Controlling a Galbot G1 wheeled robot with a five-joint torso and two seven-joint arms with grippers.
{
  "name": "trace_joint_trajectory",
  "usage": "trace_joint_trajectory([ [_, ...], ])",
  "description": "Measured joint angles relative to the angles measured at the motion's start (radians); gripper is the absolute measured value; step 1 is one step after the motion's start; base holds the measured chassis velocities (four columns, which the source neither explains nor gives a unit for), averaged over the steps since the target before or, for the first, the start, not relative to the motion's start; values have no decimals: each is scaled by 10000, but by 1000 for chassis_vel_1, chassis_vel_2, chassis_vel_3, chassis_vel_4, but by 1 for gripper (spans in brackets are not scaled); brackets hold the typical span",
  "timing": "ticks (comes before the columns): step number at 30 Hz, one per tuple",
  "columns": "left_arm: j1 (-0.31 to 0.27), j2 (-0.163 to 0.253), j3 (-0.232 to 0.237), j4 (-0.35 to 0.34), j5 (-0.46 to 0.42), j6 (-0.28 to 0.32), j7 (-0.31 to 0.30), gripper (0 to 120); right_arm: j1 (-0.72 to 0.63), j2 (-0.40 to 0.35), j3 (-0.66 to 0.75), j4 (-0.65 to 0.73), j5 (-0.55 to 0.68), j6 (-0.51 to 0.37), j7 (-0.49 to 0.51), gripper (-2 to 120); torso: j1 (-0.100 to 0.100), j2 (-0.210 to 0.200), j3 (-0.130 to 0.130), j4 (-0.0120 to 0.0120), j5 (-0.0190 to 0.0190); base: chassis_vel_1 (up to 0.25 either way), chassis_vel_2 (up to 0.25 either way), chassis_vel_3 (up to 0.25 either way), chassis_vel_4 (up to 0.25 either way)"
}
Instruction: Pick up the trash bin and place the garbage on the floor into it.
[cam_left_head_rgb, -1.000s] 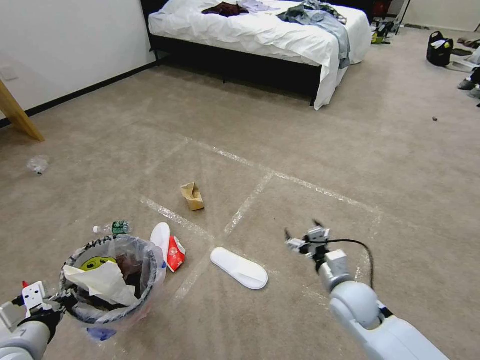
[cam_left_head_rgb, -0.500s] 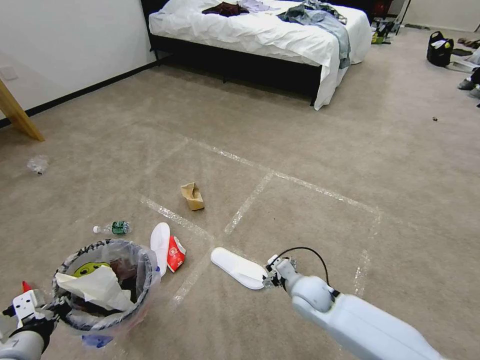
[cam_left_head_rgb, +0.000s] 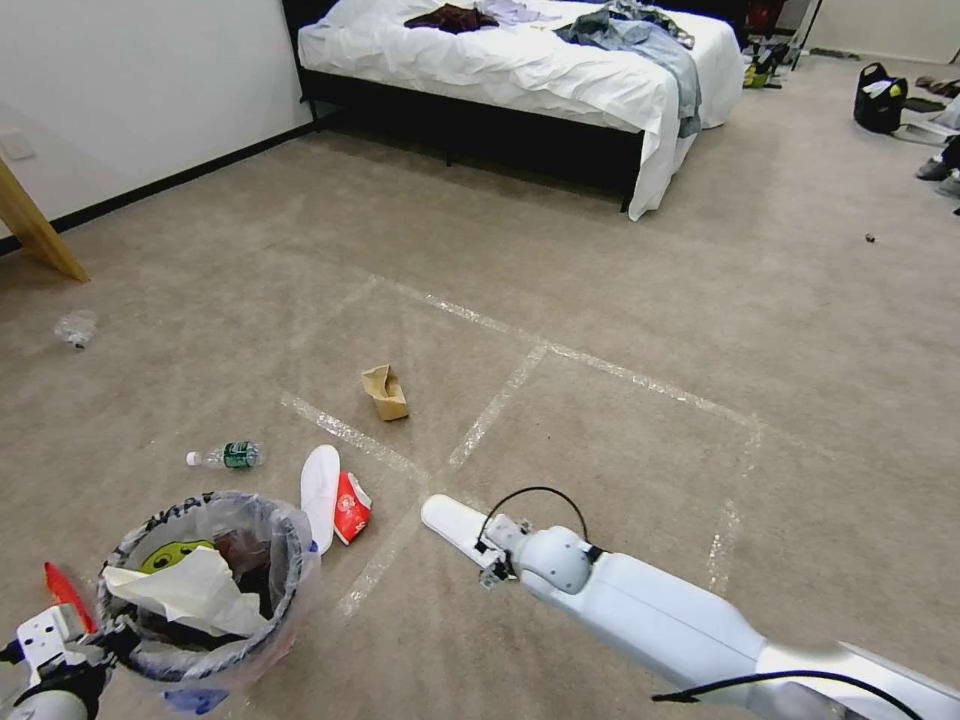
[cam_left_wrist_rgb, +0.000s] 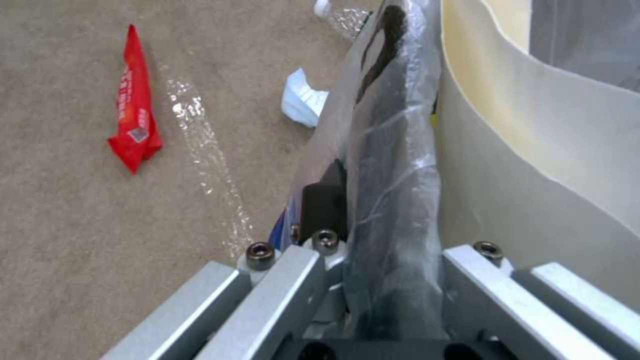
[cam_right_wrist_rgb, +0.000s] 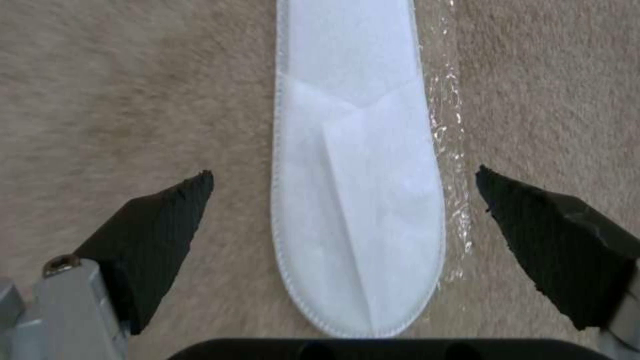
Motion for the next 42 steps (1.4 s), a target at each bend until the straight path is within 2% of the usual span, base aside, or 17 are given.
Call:
trace_joint_trajectory([
  [13,50,43,-99,279,6,-94,137,1,72,942,141,-2132,-1054,1128,-5,100,0,1,0,-2,-1,0,0,0,0],
  [15,46,50,-82,320,8,-104,138,1,37,1108,243,-2575,-1215,1535,87,100,0,1,0,-1,0,0,0,0,0],
  [28,43,15,-36,418,69,-160,163,1,-94,1590,550,-3496,-1320,2441,298,99,0,1,0,-2,0,0,0,0,0],
  [30,43,13,-35,432,82,-177,169,1,-111,1604,547,-3508,-1330,2487,308,95,0,0,0,-2,0,0,0,0,0],
  [33,40,-3,-25,471,129,-220,190,1,-155,1615,539,-3531,-1378,2628,338,79,0,1,0,-2,0,0,0,0,0],
  [37,40,-26,-14,485,164,-248,204,1,-184,1611,538,-3550,-1406,2704,338,71,0,1,-1,-1,0,0,0,0,0],
  [39,56,-57,1,501,230,-281,273,1,-215,1606,546,-3594,-1446,2760,333,59,0,1,-1,-1,1,0,0,0,0],
  [40,56,-57,1,501,230,-281,273,1,-215,1606,546,-3594,-1446,2760,333,59,0,1,-1,-1,1,0,0,0,0],
  [42,80,-78,13,521,296,-316,313,1,-259,1604,590,-3619,-1508,2790,309,50,0,2,-1,-1,1,0,0,0,0],
])
